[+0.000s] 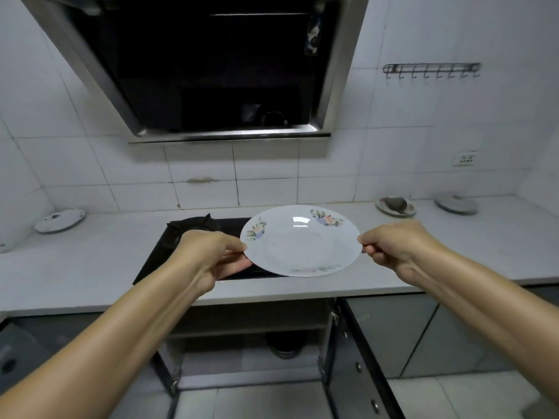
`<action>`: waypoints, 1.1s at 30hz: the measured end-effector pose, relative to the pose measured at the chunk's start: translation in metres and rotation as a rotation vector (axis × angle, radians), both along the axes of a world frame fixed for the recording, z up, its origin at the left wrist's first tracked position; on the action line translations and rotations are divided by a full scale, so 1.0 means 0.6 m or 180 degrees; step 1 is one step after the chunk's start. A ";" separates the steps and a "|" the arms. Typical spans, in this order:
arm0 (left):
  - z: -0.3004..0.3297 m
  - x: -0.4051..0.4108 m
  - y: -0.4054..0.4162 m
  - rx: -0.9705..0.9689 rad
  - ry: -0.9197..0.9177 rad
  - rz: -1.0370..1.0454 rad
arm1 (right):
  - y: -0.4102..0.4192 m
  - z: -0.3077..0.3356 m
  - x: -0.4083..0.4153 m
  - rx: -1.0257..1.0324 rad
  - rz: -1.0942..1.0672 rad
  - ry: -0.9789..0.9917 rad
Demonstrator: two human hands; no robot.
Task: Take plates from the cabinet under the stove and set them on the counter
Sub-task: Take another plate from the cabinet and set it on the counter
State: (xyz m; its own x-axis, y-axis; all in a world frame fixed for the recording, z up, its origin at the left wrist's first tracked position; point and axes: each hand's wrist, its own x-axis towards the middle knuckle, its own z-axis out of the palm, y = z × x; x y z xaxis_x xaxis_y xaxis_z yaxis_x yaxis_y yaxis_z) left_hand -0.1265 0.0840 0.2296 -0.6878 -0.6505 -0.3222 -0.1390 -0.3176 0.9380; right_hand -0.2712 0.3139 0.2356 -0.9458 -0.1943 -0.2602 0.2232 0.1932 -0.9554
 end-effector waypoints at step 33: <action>-0.065 -0.575 0.698 0.0029 -0.0083 -0.1597 | 0.760 -0.045 -0.347 0.0309 -0.1593 -0.0011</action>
